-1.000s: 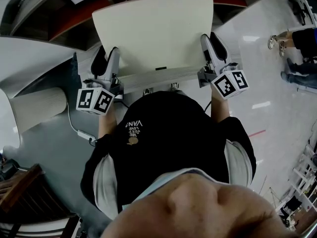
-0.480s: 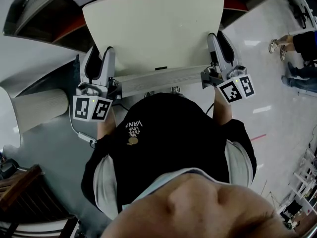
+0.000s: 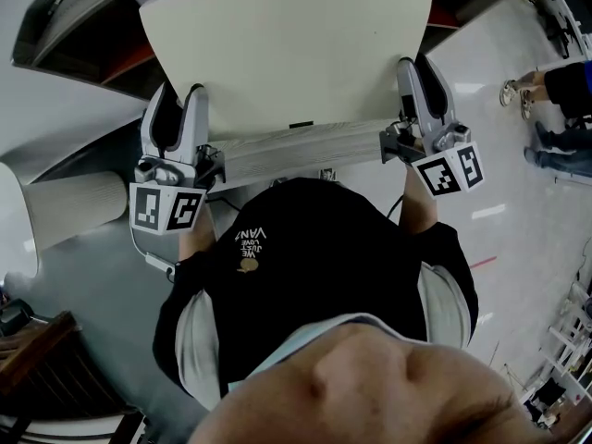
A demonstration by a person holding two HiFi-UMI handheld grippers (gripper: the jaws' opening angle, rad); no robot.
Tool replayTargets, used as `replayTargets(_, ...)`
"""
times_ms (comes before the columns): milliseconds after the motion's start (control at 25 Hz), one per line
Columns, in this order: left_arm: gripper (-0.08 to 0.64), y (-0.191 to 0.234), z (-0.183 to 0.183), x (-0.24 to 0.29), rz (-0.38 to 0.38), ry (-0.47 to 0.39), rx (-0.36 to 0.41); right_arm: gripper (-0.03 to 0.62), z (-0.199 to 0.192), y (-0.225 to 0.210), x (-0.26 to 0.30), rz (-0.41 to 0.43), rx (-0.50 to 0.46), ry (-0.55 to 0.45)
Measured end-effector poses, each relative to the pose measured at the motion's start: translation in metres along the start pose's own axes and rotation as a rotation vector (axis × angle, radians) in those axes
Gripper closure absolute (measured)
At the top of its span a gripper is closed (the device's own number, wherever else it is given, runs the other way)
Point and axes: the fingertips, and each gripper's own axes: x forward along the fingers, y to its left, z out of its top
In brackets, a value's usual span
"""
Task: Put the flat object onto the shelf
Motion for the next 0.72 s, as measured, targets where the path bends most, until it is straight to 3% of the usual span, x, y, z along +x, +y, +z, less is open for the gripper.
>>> replayTargets(720, 0.37, -0.008, 0.067, 0.024, -0.047, -0.146, 0.127, 0.499, 0.052, 0.015, 0.035, 0.108, -0.075, -0.095)
